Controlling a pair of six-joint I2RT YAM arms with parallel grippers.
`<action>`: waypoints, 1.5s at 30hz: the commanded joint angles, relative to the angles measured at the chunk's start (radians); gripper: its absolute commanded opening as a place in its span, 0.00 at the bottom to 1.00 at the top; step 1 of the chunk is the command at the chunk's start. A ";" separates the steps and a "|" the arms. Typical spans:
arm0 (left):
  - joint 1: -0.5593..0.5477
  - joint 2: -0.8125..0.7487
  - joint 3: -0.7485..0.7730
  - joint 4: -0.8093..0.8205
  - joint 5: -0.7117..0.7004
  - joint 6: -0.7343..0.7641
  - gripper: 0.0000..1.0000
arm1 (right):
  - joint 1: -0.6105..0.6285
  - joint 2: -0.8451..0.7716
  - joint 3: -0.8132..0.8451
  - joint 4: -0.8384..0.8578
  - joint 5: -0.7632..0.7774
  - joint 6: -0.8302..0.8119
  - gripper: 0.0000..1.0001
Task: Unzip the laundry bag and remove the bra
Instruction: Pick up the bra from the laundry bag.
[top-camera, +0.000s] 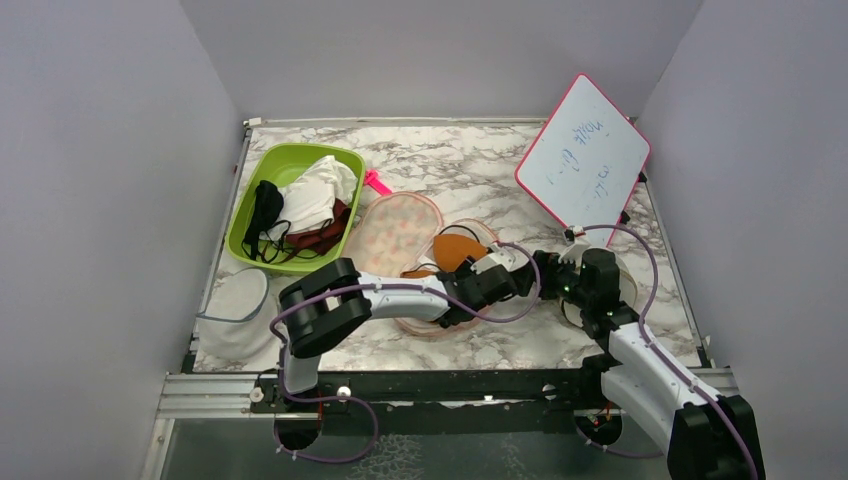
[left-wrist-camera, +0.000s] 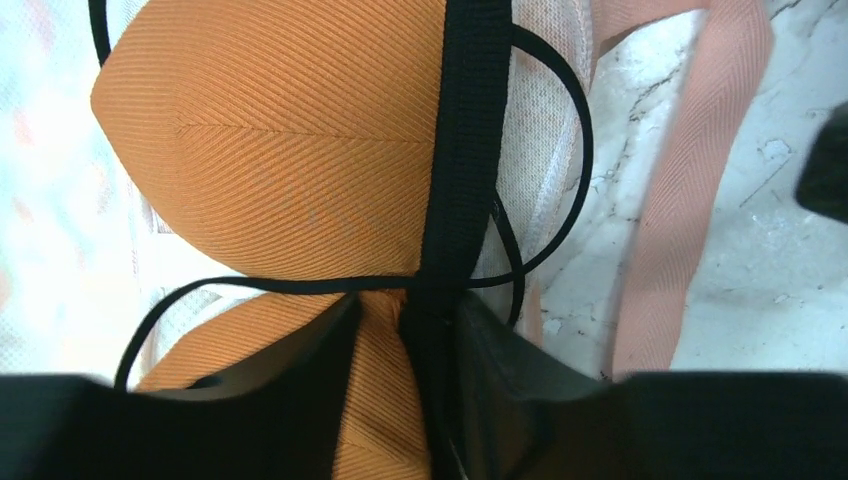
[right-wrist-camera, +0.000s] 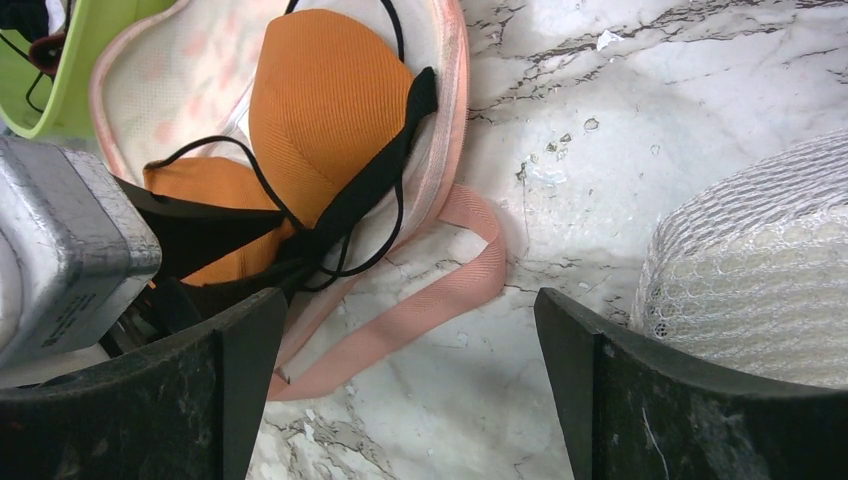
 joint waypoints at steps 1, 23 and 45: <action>0.007 -0.012 -0.009 0.027 0.011 0.012 0.22 | 0.000 -0.012 0.020 0.003 0.017 -0.001 0.92; 0.070 -0.488 -0.078 0.034 0.047 -0.045 0.00 | 0.000 -0.009 0.011 0.025 -0.008 -0.008 0.92; 0.452 -0.715 0.033 -0.040 0.283 0.123 0.00 | 0.000 -0.032 -0.016 0.088 -0.134 -0.035 0.95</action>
